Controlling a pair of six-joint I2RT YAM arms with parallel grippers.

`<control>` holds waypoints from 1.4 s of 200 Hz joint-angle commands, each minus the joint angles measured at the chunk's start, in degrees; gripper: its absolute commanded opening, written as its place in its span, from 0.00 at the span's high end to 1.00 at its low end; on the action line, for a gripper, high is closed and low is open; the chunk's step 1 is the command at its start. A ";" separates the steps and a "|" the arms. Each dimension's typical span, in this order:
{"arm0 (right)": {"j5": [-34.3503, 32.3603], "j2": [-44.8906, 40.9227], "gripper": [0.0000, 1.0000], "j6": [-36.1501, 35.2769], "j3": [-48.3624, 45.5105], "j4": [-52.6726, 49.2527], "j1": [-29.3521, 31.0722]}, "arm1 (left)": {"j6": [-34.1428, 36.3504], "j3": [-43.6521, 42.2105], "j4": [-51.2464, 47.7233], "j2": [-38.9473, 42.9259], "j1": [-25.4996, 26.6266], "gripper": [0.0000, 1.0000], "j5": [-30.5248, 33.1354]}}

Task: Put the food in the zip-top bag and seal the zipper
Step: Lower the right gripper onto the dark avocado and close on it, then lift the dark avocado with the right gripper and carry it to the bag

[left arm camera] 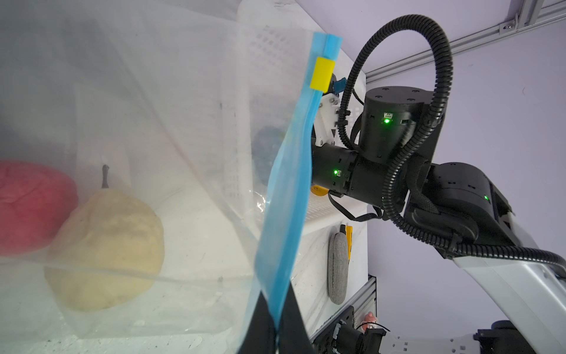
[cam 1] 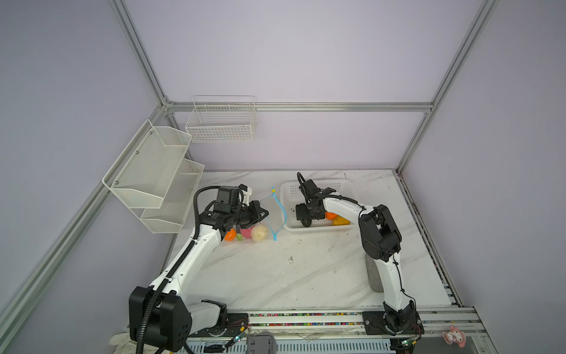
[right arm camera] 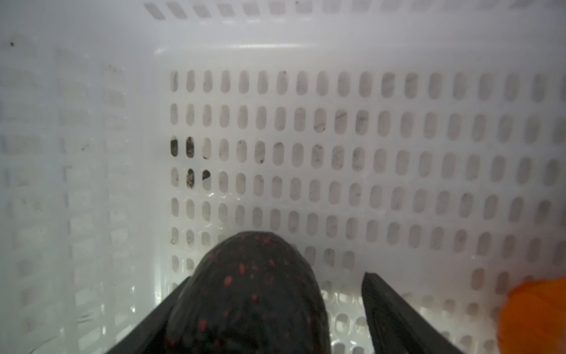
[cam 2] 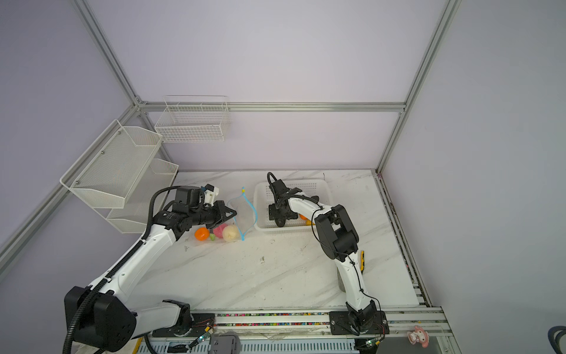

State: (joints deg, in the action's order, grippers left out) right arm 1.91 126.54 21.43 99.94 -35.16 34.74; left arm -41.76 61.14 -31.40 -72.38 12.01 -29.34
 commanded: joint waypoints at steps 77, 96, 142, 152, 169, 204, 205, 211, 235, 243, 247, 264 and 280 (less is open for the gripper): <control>-0.02 -2.87 0.33 0.41 0.62 0.42 0.27 | 1.33 -1.20 0.98 0.32 -0.47 1.00 -0.98; 0.01 -3.62 0.34 0.28 -0.30 1.58 0.24 | 1.11 -1.29 1.28 0.31 -0.41 1.00 -1.14; 2.81 -4.98 0.36 0.19 -1.13 4.52 -0.05 | 0.88 -1.56 1.56 0.04 -0.43 1.00 -1.23; 3.10 -5.27 0.36 0.36 -1.48 5.01 -0.10 | 0.89 -1.58 1.60 -0.06 -0.41 1.00 -1.33; 3.55 -5.39 0.37 0.96 -2.14 5.46 -0.11 | 0.87 -1.71 1.56 -0.04 -0.41 1.00 -1.24; 3.54 -5.50 0.41 1.24 -2.67 5.37 -0.11 | 0.80 -2.01 1.86 -0.01 -0.41 1.00 -1.13; 3.54 -5.46 0.41 1.24 -2.66 5.32 -0.11 | 0.80 -2.00 1.87 0.02 -0.41 1.00 -1.14; 3.54 -5.51 0.41 1.25 -2.58 5.27 -0.06 | 0.78 -2.13 1.87 -0.01 -0.43 1.00 -1.11; 3.35 -6.03 0.41 1.30 -2.72 5.28 -0.20 | 0.63 -2.19 1.96 0.13 -0.41 1.00 -1.07; 3.27 -6.34 0.41 1.21 -2.61 5.27 -0.41 | 0.62 -2.17 2.05 0.07 -0.41 1.00 -1.07; 3.20 -6.43 0.41 1.10 -2.56 5.34 -0.51 | 0.62 -2.19 2.11 0.05 -0.41 1.00 -1.07; 2.88 -7.14 0.42 0.93 -2.47 5.36 -0.88 | 0.62 -2.22 2.09 -0.05 -0.47 1.00 -1.15; 2.57 -8.14 0.42 0.64 -2.46 5.67 -1.24 | 0.60 -2.12 2.08 -0.07 -0.41 1.00 -1.14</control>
State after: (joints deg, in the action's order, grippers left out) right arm 5.34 122.85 22.02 97.93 -30.22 34.28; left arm -41.39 60.73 -30.94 -72.44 12.01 -29.41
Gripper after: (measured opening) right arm 0.582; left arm 0.047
